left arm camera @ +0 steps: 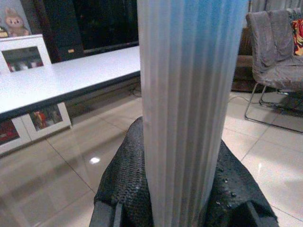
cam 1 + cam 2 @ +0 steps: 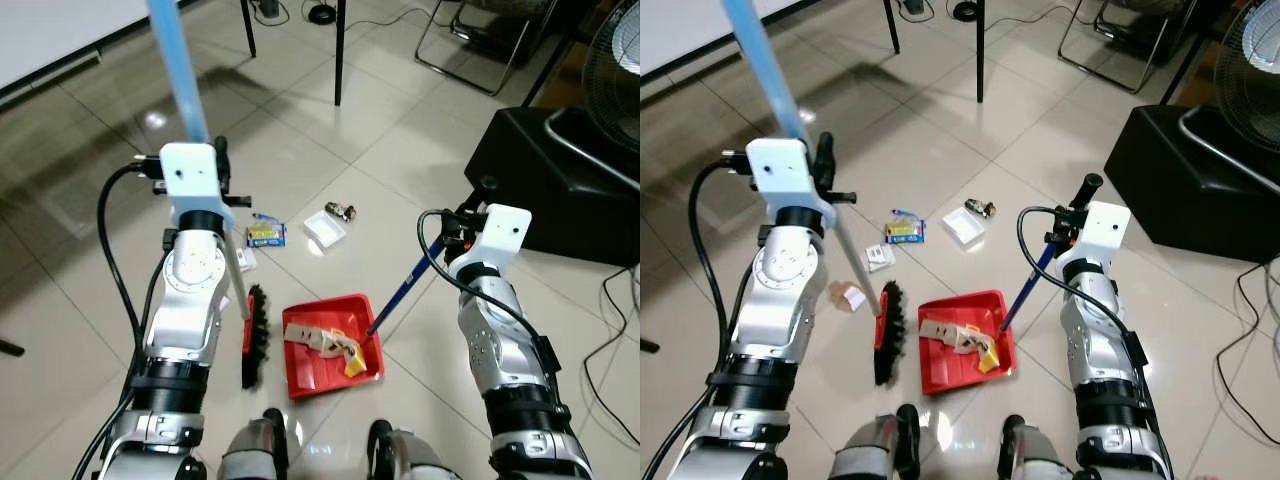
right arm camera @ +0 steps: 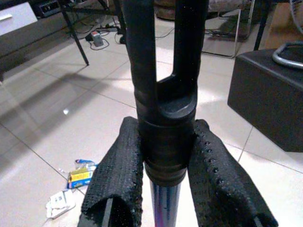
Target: Sweep floor
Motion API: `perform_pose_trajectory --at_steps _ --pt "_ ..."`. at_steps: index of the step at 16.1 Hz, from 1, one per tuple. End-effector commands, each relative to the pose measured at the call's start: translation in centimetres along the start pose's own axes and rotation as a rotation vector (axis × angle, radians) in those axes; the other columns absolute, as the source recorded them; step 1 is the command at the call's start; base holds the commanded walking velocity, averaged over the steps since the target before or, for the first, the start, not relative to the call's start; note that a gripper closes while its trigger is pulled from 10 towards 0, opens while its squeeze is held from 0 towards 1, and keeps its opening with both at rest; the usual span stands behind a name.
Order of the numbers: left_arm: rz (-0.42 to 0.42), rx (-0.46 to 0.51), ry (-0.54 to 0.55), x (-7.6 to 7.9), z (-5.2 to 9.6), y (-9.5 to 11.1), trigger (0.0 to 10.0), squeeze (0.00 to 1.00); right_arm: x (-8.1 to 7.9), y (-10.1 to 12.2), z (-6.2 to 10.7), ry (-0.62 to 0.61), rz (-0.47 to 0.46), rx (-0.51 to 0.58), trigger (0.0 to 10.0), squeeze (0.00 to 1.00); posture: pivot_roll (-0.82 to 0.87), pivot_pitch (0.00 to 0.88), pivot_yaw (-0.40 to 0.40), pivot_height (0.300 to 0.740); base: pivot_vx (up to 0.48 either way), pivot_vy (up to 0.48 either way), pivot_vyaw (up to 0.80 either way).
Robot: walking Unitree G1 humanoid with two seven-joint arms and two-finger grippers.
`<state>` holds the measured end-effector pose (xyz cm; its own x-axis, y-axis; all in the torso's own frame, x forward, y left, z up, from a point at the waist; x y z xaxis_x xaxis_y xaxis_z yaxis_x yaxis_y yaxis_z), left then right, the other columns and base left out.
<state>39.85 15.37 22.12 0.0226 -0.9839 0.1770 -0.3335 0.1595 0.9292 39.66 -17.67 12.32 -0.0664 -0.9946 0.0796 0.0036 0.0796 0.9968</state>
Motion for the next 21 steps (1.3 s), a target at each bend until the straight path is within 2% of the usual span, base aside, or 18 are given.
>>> perform_pose_trajectory --at_steps 1,21 --pt "-0.007 0.025 -0.011 0.18 0.06 0.72 10.0 0.00 -0.01 1.12 -0.23 -0.005 -0.005 0.037 10.0 0.00 0.01 0.243 0.033 0.740 0.000 0.000 0.66" --pt "-0.030 0.022 -0.013 0.25 -0.05 0.97 10.0 0.00 -0.54 1.10 -0.15 0.011 -0.001 0.042 10.0 0.00 0.02 0.245 0.031 0.740 0.000 0.000 0.79"
Point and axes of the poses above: a point about 5 cm out from each wrist's last joint towards the gripper, its own z axis pointing back from the gripper into the wrist, its own y axis along the axis of the wrist's last joint, x = y × z, the point moved 6 cm from there along -z, pointing out of the wrist towards the gripper, and after that the axes turned 15 degrees about z, right-handed, at the moved point
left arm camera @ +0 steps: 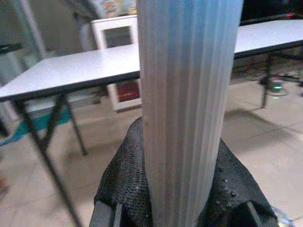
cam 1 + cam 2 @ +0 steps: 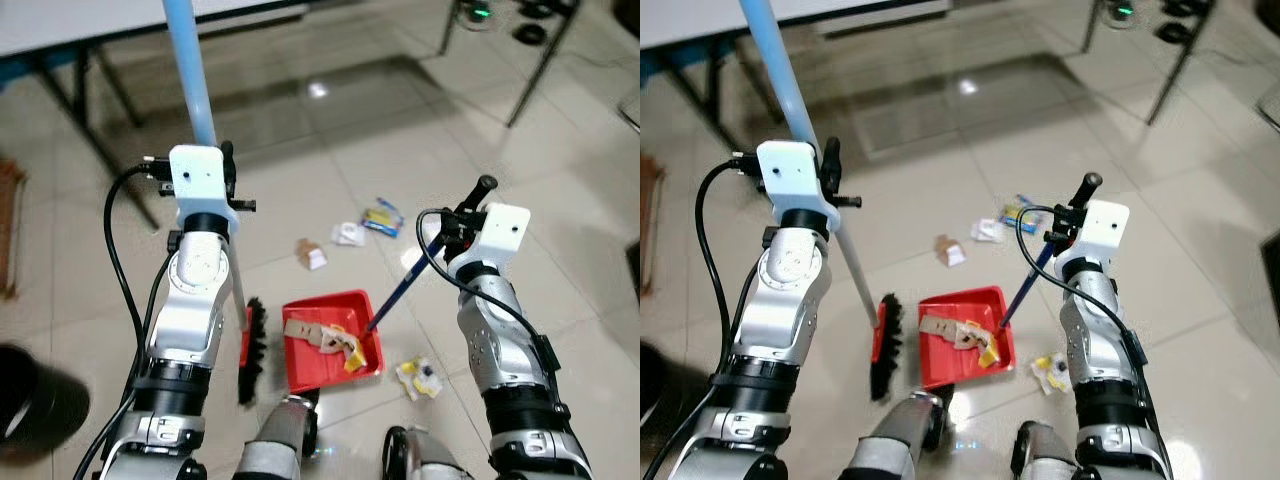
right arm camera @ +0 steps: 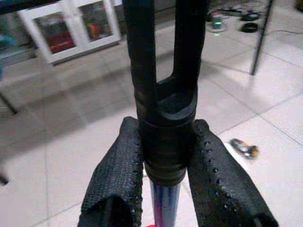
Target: Sweep floor
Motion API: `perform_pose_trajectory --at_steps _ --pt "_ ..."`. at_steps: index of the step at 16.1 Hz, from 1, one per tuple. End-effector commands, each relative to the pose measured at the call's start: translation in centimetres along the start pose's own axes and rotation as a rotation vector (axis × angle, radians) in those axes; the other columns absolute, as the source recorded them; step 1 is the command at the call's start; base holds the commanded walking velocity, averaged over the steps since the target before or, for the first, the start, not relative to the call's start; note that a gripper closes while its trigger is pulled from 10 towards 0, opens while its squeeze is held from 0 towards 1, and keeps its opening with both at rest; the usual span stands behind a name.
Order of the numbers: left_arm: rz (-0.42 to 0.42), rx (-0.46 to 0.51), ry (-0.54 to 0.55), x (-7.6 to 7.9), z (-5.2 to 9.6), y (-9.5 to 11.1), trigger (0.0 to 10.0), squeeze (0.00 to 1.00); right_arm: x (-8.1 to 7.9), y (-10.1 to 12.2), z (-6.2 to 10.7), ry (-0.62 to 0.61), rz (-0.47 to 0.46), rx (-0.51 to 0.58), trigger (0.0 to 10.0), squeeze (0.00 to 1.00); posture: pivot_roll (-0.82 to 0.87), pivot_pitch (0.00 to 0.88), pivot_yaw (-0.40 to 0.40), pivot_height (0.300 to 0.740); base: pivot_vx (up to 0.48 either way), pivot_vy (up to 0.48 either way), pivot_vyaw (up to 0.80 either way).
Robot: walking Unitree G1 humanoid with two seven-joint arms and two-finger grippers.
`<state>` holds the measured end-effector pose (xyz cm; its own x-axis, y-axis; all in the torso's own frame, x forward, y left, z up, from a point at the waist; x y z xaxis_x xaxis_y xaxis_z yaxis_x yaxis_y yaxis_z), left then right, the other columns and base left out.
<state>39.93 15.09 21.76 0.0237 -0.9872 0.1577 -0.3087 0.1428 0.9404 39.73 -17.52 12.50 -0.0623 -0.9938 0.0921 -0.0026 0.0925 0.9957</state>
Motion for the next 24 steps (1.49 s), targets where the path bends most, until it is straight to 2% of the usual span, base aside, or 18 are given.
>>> perform_pose_trajectory --at_steps 1,24 --pt "-0.012 0.049 -0.008 0.00 -0.12 1.44 10.0 0.00 -0.43 0.93 -0.12 0.008 -0.013 0.035 10.0 0.00 0.02 0.244 0.032 0.740 0.000 0.000 0.80" --pt "-0.007 0.040 -0.021 0.40 -0.17 1.33 10.0 0.00 -1.09 0.75 0.02 0.031 -0.020 0.036 10.0 0.00 0.02 0.233 0.039 0.740 0.000 0.000 0.80"
Point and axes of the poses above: a point about 5 cm out from each wrist's last joint towards the gripper, its own z axis pointing back from the gripper into the wrist, its own y axis along the axis of the wrist's last joint, x = y × z, the point moved 6 cm from there along -z, pointing out of the wrist towards the gripper, and after that the axes turned 15 degrees about z, right-handed, at the moved point
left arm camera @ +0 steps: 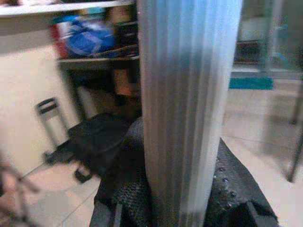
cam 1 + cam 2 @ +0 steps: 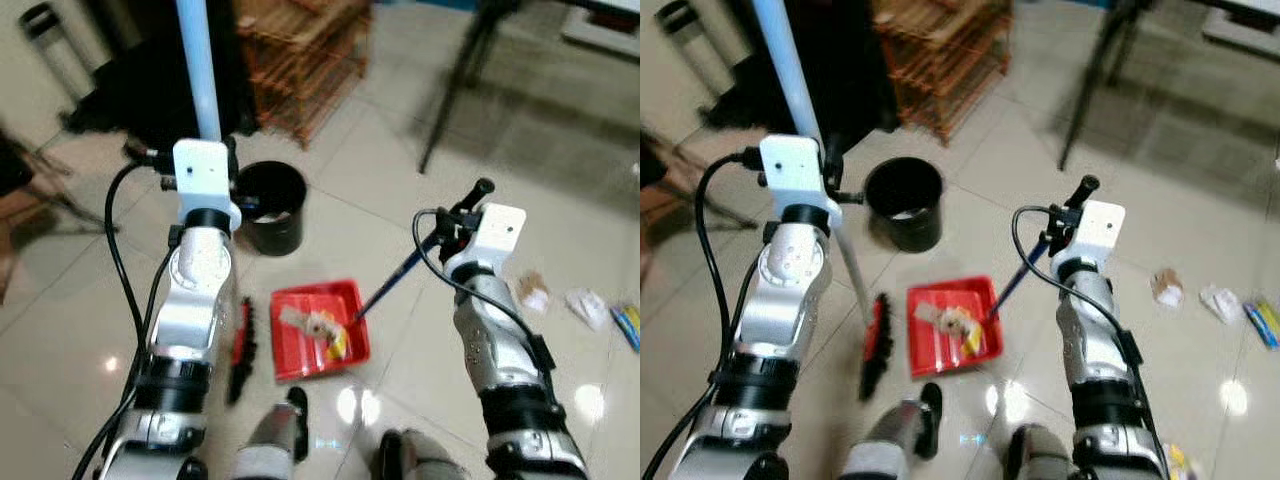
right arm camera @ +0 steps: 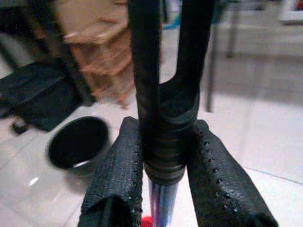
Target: Sweep floor
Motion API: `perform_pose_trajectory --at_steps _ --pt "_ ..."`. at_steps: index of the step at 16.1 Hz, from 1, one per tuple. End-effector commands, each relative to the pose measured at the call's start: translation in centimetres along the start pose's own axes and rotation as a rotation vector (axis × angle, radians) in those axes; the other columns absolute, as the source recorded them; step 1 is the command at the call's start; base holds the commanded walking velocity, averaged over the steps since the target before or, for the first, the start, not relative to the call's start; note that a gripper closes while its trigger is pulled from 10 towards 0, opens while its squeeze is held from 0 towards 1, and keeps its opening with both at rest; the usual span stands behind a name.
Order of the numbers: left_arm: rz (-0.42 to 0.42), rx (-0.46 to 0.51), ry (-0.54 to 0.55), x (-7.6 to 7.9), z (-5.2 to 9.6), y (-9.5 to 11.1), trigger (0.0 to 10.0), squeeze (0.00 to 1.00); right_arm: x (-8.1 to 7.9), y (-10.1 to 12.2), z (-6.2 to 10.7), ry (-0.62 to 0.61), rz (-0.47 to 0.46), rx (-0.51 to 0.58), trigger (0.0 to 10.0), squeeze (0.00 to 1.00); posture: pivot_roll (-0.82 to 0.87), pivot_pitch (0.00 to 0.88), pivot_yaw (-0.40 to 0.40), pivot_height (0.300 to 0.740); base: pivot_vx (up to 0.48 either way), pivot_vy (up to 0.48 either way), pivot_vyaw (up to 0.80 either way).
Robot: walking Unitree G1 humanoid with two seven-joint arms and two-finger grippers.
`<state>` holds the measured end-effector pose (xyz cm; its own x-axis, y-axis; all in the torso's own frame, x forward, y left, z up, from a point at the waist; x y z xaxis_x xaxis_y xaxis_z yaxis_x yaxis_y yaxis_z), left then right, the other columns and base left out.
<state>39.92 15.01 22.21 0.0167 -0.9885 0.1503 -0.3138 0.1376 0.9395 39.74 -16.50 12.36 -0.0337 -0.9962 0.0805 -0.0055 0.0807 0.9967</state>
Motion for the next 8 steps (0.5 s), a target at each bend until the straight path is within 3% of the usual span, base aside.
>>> perform_pose_trajectory --at_steps 1,5,8 --pt "-0.002 0.035 -0.012 0.26 -0.05 0.90 10.0 0.00 -0.10 0.79 -0.04 0.004 -0.007 0.034 10.0 0.00 0.02 0.228 0.039 0.740 0.000 0.000 0.80" --pt "-0.004 0.035 -0.011 0.26 -0.04 0.90 10.0 0.00 -0.38 0.79 -0.06 0.014 -0.005 0.034 10.0 0.00 0.02 0.223 0.037 0.740 0.000 0.000 0.80" --pt "-0.002 0.031 -0.012 0.26 0.08 0.74 10.0 0.00 -0.55 0.57 -0.04 0.025 -0.024 0.026 10.0 0.00 0.02 0.222 0.034 0.740 0.000 0.000 0.00"
Point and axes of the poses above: a point about 5 cm out from each wrist's last joint towards the gripper, its own z axis pointing back from the gripper into the wrist, its own y axis along the axis of the wrist's last joint, x = y × z, the point moved 6 cm from there along -z, pointing out of the wrist towards the gripper, and after that the axes turned 15 degrees about z, right-handed, at the moved point
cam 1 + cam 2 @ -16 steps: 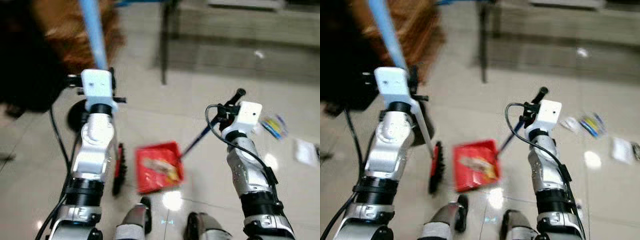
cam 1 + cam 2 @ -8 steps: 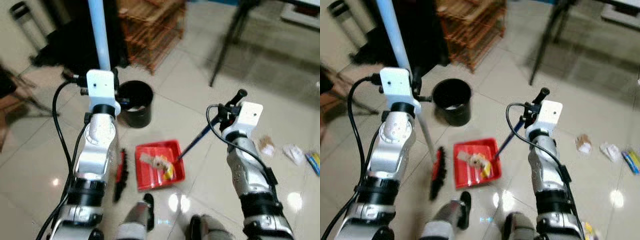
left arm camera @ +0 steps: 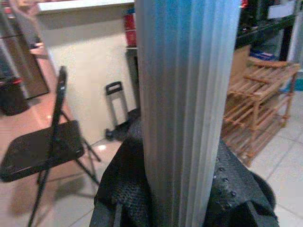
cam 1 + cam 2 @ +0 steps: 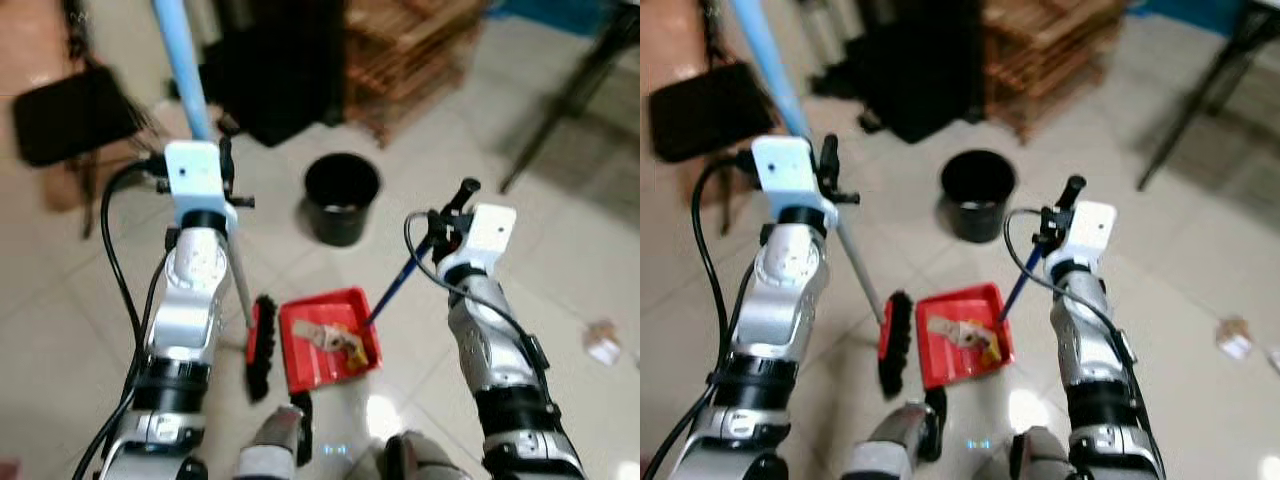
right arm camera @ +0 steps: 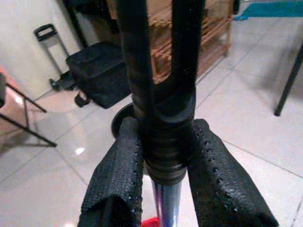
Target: Sweep floor
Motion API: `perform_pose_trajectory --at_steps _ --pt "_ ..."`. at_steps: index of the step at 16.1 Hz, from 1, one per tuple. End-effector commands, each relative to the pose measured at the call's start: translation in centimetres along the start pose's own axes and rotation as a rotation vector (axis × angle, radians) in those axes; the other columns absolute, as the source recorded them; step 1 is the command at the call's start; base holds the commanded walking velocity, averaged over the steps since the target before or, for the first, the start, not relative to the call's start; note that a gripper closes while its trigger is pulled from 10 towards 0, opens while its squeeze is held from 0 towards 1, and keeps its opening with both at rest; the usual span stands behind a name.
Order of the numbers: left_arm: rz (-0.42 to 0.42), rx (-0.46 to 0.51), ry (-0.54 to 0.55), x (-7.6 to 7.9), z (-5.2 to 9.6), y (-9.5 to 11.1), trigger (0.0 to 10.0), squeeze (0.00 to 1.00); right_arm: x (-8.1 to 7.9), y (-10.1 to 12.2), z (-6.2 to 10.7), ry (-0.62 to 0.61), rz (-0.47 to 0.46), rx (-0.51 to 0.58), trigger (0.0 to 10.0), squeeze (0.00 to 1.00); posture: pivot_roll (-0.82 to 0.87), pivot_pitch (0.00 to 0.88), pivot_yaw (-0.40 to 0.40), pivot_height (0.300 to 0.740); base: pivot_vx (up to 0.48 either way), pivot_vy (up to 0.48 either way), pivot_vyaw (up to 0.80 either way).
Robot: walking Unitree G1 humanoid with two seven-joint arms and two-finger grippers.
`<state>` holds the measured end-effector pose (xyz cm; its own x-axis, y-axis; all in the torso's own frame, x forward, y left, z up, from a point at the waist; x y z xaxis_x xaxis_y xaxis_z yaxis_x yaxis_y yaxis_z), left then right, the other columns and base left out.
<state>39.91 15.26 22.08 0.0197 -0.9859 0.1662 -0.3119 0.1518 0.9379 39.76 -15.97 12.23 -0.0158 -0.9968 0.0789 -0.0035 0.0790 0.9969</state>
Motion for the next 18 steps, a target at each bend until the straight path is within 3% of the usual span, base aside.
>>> perform_pose_trajectory --at_steps 1,11,18 --pt "-0.017 0.032 -0.020 0.5 0.1 0.8 10.0 0.00 -0.1 0.6 -0.1 0.010 -0.022 0.026 10.0 0.00 0.02 0.224 0.032 0.740 0.000 0.000 0.00" --pt "0.050 -0.069 0.001 0.3 1.1 -2.3 10.0 0.00 -1.3 1.1 -1.4 0.065 -0.032 0.018 10.0 0.00 0.06 0.202 0.024 0.740 0.000 0.000 0.00" --pt "0.039 -0.054 0.003 0.3 0.2 -1.8 10.0 0.00 -1.1 1.8 -2.6 0.055 -0.064 0.024 10.0 0.00 0.07 0.156 0.032 0.740 0.000 0.000 0.00"
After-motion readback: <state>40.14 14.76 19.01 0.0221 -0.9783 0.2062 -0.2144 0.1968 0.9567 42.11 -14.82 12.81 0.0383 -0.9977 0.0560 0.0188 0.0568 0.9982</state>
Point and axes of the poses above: a point about 5 cm out from each wrist's last joint towards the gripper, its own z axis pointing back from the gripper into the wrist, its own y axis along the axis of the wrist's last joint, x = y × z, the point moved 6 cm from there along -z, pointing out of the wrist towards the gripper, and after that the axes turned 15 degrees about z, right-handed, at the moved point
